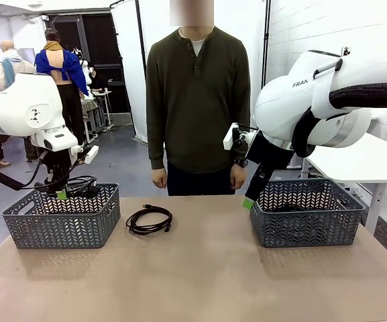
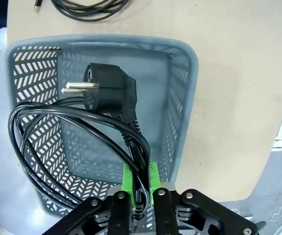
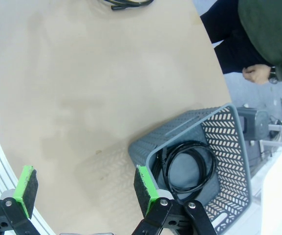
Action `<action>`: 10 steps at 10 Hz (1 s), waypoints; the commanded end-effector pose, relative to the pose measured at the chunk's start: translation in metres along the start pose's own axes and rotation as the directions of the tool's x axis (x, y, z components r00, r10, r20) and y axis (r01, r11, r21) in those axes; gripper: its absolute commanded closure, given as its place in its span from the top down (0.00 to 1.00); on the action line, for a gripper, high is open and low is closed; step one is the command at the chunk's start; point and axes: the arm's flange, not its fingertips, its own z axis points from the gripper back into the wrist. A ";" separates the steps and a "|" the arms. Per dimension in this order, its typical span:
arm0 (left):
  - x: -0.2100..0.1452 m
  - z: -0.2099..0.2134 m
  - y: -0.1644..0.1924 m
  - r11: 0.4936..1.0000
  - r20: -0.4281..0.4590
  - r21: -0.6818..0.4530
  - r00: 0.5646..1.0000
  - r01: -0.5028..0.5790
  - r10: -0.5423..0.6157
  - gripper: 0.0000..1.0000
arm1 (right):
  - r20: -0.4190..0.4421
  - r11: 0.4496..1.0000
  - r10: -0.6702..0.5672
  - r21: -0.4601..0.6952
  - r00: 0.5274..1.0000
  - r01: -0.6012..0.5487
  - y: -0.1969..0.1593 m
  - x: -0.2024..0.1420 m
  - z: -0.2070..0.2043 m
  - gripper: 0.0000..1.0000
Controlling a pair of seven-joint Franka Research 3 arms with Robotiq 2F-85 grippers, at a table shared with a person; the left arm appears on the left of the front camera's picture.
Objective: Organize the cables according to human instructions.
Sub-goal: Pick up a bundle of cables and place it in the basket indicated by the human.
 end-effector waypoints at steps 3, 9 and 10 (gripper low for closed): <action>-0.006 -0.001 0.009 0.999 0.048 0.028 0.999 -0.027 0.026 0.70 | -0.001 1.000 -0.001 -0.009 1.000 0.001 0.000 -0.001 -0.001 1.00; -0.001 0.012 0.008 0.999 0.042 0.036 0.998 -0.040 0.038 1.00 | -0.001 1.000 -0.001 -0.009 1.000 0.001 0.000 -0.001 -0.001 1.00; -0.002 0.014 0.006 0.998 0.042 0.035 0.998 -0.044 0.043 1.00 | -0.001 1.000 -0.001 -0.009 1.000 0.001 0.000 -0.001 -0.001 1.00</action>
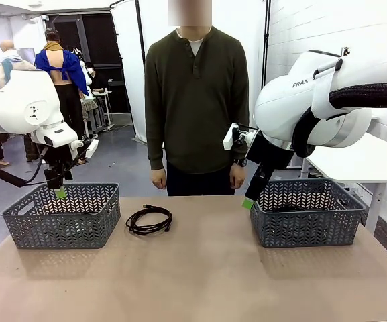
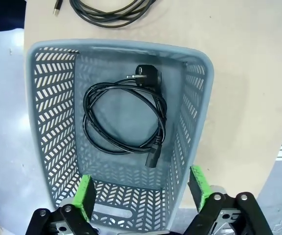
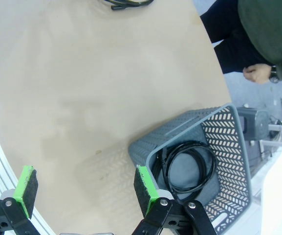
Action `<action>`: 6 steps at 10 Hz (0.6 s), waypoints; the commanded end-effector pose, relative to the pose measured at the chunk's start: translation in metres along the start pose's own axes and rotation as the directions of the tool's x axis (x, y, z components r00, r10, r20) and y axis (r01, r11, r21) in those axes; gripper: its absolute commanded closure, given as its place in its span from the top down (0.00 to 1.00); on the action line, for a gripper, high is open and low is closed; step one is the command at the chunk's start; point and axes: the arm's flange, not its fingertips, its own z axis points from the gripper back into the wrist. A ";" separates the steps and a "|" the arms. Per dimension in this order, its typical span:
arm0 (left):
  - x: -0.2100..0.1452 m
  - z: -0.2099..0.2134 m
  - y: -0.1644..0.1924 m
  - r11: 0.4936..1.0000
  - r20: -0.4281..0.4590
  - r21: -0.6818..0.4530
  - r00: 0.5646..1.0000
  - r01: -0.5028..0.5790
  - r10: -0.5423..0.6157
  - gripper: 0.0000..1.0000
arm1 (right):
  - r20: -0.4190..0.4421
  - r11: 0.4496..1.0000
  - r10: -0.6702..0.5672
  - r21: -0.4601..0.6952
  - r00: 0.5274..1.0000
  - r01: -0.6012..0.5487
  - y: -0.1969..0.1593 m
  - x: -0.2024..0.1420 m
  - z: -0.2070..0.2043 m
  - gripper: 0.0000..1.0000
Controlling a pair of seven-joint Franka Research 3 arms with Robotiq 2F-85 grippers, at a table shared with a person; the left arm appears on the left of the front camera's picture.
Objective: Organize the cables according to human instructions.
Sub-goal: Pick up a bundle of cables and place it in the basket indicated by the human.
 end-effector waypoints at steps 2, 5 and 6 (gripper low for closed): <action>0.001 0.008 -0.005 1.000 -0.005 -0.008 1.000 -0.024 0.024 1.00 | -0.001 1.000 -0.001 -0.009 1.000 0.001 0.000 -0.001 -0.001 1.00; 0.001 0.006 -0.002 1.000 0.000 0.001 1.000 -0.004 0.004 1.00 | -0.001 1.000 -0.001 -0.009 1.000 0.001 0.000 -0.001 -0.001 1.00; 0.001 0.006 -0.002 1.000 0.000 0.001 1.000 -0.004 0.004 1.00 | -0.001 1.000 -0.001 -0.009 1.000 0.001 0.000 -0.001 -0.001 1.00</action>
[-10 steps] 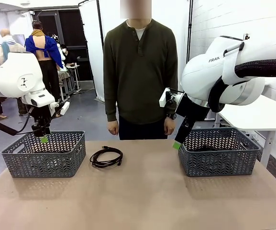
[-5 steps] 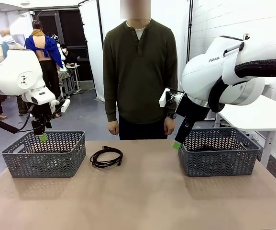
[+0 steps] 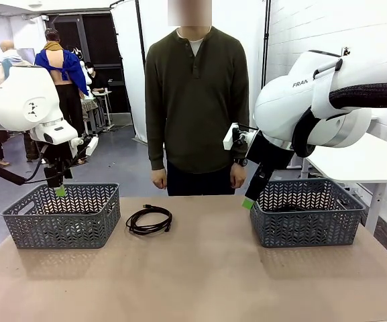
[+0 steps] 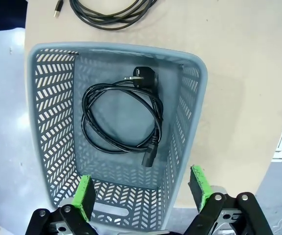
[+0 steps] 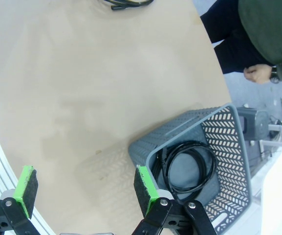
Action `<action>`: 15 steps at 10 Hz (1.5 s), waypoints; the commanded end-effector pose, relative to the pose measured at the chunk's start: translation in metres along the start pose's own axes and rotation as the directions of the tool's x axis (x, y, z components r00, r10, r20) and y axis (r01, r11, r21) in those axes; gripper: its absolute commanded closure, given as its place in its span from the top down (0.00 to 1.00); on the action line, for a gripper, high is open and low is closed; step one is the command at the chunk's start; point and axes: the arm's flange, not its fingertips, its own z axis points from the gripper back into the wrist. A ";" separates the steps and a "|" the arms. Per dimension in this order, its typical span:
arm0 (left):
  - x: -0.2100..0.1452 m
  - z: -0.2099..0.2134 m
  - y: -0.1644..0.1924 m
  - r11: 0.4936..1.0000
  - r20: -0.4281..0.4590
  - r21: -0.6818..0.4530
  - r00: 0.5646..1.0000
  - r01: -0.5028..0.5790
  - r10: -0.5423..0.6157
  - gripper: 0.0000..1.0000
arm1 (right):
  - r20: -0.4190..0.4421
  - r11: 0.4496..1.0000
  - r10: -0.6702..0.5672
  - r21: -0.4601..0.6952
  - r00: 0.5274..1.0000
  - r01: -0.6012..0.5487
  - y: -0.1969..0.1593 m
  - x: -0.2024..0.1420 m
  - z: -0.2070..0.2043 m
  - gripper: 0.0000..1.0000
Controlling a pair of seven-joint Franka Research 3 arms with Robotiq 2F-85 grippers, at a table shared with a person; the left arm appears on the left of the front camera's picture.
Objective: Organize the cables according to human instructions.
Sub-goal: Pick up a bundle of cables and place it in the basket indicated by the human.
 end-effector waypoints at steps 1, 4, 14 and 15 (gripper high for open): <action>-0.001 0.000 0.001 1.000 -0.002 0.007 1.000 0.009 -0.009 1.00 | -0.001 1.000 -0.001 -0.009 1.000 0.001 0.000 -0.001 -0.001 1.00; 0.000 0.000 0.000 1.000 -0.001 -0.001 1.000 0.001 -0.001 1.00 | -0.001 1.000 -0.001 -0.009 1.000 0.001 0.000 -0.001 -0.001 1.00; 0.057 0.002 -0.119 0.976 0.349 0.010 0.915 -0.219 0.202 1.00 | -0.001 1.000 -0.001 -0.009 1.000 0.001 0.000 -0.001 -0.001 1.00; 0.062 -0.003 -0.130 0.974 0.373 0.015 0.905 -0.225 0.203 1.00 | -0.001 1.000 -0.001 -0.009 1.000 0.001 0.000 -0.001 -0.001 1.00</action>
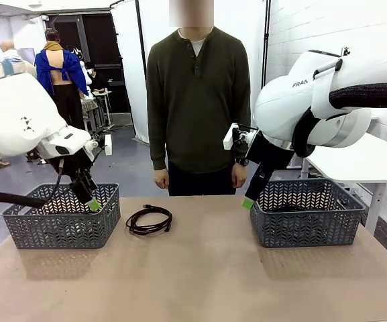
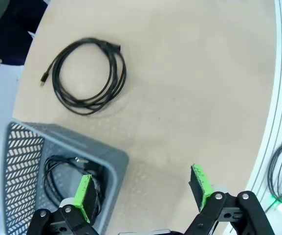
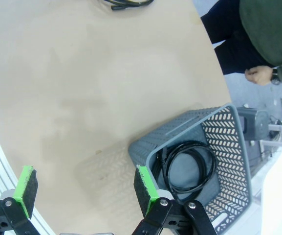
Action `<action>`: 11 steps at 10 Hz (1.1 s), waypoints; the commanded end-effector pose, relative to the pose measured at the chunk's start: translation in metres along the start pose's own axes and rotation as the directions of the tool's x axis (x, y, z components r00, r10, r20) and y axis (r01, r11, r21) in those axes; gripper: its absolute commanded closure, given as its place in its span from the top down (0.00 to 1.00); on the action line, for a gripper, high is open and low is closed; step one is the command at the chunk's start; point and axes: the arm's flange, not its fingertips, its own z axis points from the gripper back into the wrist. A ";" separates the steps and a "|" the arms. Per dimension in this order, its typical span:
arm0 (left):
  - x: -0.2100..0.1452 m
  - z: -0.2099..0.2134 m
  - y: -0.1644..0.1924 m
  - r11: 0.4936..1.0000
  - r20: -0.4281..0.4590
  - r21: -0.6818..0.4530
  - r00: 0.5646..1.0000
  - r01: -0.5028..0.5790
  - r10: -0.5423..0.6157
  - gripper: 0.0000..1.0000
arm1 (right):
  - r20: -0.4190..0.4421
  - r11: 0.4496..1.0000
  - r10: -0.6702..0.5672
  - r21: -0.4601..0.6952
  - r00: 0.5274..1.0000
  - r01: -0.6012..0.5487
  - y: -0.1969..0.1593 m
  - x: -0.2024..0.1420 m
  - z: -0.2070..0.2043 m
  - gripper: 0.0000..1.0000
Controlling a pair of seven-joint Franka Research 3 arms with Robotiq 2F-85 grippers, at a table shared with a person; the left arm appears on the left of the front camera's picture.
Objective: Organize the cables according to human instructions.
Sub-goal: Pick up a bundle of cables and place it in the basket indicated by the human.
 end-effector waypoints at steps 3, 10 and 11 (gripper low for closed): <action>-0.003 -0.021 -0.036 1.000 0.080 0.000 0.997 0.021 -0.021 1.00 | -0.001 1.000 -0.001 -0.009 1.000 0.001 0.000 -0.001 -0.001 1.00; 0.003 -0.020 -0.033 1.000 0.052 0.005 0.999 0.001 -0.001 1.00 | -0.001 1.000 -0.001 -0.009 1.000 0.001 0.000 -0.001 -0.001 1.00; 0.003 -0.020 -0.033 1.000 0.052 0.005 0.999 0.001 -0.001 1.00 | -0.001 1.000 -0.001 -0.009 1.000 0.001 0.000 -0.001 -0.001 1.00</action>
